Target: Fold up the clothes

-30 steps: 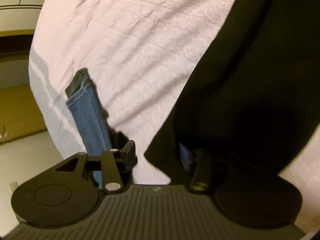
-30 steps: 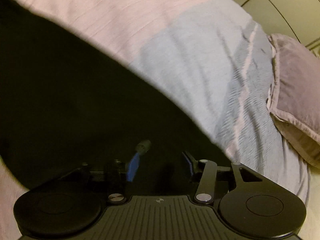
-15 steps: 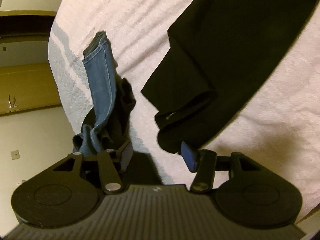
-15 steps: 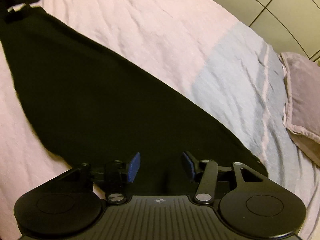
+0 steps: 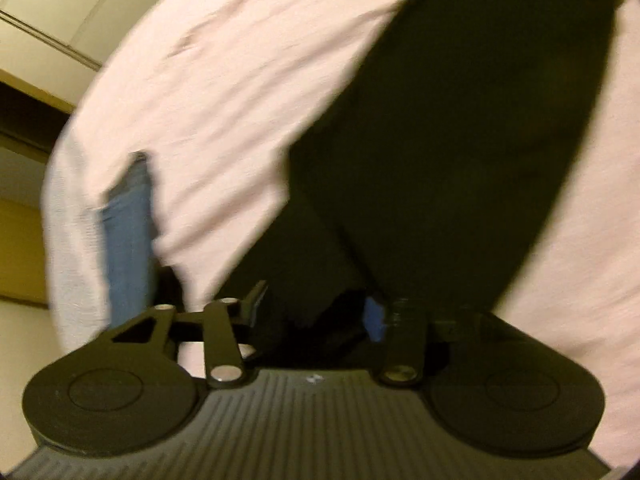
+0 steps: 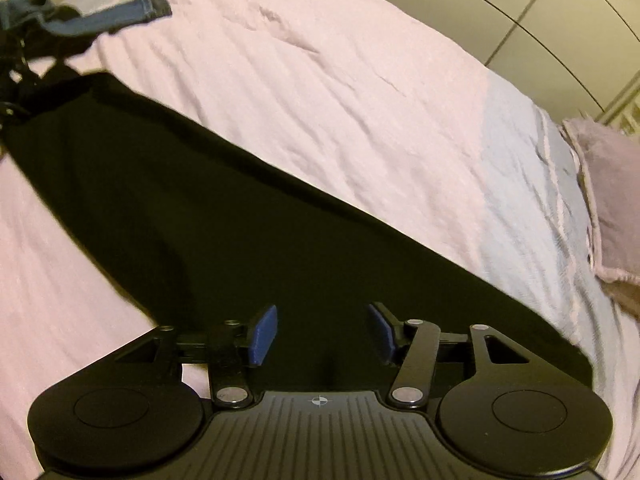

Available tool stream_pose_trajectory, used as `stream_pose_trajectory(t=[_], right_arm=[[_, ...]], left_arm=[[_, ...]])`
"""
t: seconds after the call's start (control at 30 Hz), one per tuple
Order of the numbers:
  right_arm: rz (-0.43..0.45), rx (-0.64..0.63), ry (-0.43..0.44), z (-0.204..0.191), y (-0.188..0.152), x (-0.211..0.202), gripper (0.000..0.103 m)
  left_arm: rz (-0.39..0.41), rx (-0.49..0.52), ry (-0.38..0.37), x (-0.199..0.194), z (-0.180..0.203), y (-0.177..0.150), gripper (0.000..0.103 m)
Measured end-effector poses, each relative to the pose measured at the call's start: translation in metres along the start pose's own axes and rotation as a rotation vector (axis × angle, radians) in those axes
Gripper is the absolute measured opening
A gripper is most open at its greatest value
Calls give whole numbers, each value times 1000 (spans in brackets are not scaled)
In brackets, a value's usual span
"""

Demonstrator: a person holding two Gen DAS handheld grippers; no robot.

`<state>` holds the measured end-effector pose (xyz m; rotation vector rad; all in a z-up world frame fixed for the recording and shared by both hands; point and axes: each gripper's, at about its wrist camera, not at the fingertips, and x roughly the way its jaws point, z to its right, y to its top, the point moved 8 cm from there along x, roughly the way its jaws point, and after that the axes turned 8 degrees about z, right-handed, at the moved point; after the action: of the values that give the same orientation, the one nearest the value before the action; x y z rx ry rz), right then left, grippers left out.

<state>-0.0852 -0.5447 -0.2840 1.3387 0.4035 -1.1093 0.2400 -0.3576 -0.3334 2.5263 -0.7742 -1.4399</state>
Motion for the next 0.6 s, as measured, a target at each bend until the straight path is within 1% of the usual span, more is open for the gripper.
stream_pose_trajectory(t=[0.07,0.1,0.13,0.2,0.27,0.33,0.4,0.43,0.5,0.57,0.6], right_arm=[[-25,-2,25,-32,9,5,56],[-29,-8,34,-46,14,6,56],[-28,-19,40,-59,19,6,56],[-26,-39,52,-85,29,7,56],[-26,-11,70,-103,37,9,57],[-27,28,98,-119,43,11,57],[-26,38,126,-135,49,12,57],[-23,37,143,-143,51,13,57],[-16,32,182,-160,53,13,57],[-14,23,230,-177,56,16,57],[-14,14,247,-186,57,17,57]], left_arm=[[-15,-76,98,6,-45,-15,43],[-36,-126,144,8,-70,-25,42],[-49,-167,175,7,-89,-33,39],[-37,-207,157,2,-104,-45,39],[-22,-238,132,-6,-114,-57,41],[30,-193,50,-20,-91,-62,45],[89,-130,-31,-34,-65,-67,46],[124,-67,-50,-41,-48,-71,48],[189,100,-62,-55,-13,-81,48],[221,229,-66,-59,15,-91,49],[223,266,-73,-57,24,-95,49]])
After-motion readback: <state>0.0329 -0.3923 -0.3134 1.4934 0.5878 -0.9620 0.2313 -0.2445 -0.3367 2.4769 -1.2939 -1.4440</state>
